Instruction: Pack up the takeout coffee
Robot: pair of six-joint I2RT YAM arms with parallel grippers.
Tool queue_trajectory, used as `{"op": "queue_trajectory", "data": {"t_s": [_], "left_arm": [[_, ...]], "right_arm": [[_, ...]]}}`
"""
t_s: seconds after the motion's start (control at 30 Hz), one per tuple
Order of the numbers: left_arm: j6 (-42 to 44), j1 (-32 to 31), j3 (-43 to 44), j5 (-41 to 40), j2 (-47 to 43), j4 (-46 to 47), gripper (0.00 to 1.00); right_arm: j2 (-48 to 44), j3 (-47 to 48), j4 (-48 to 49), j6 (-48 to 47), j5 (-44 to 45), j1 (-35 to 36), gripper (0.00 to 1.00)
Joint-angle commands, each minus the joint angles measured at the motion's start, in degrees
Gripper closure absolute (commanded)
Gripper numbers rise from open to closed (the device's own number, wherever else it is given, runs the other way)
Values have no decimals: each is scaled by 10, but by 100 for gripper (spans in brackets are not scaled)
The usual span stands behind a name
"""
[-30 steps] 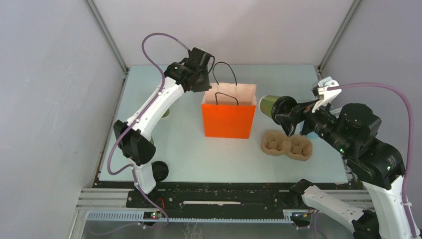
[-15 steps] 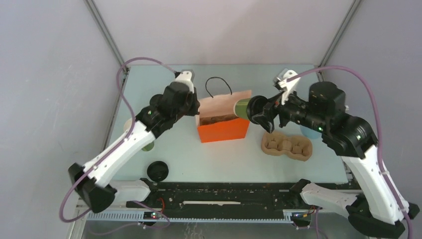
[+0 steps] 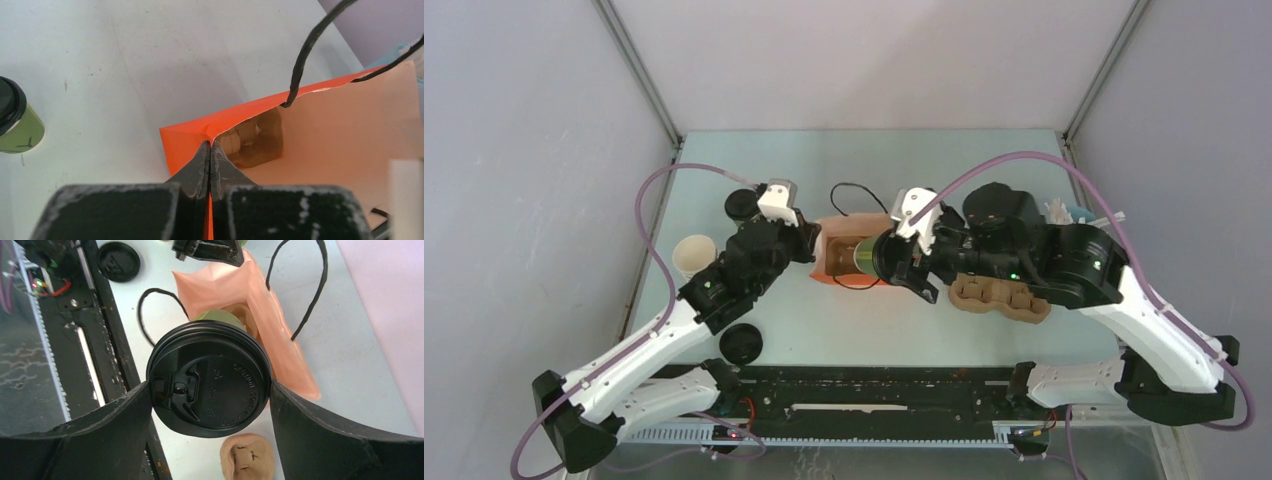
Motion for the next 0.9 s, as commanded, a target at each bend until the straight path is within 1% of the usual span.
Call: {"op": "queue_trajectory", "data": {"t_s": [0.0,0.1,0.27,0.33,0.43,0.57,0.73,0.8,0.87], "left_arm": [[-5,-34,-38,-25,-34,3,100],[-8,-52,-30,-12,-46,-24,100],[3,-99,-19,2,-44,-70,100],[-4,-106,-14,8,-40,-91,100],[-18,-113,-30,7,-55,-93,100],[-28,-119,-50,0,-81,-85,100],[-38,-119,-43,-32,-97,-94,100],[-40,-119,-46,-39,-99,-80,100],[-44,-119,-44,-36,-91,-73,100]], "right_arm": [[36,26,-21,-32,64,29,47],[54,44,-32,-17,79,54,47],[64,14,-40,-14,155,111,47],[75,11,-43,-13,179,122,47],[88,2,-46,-19,202,128,47],[96,-25,-60,-34,191,160,47],[106,-24,-102,21,198,217,47],[100,-25,-102,39,190,227,47],[93,-37,-83,29,206,220,46]]}}
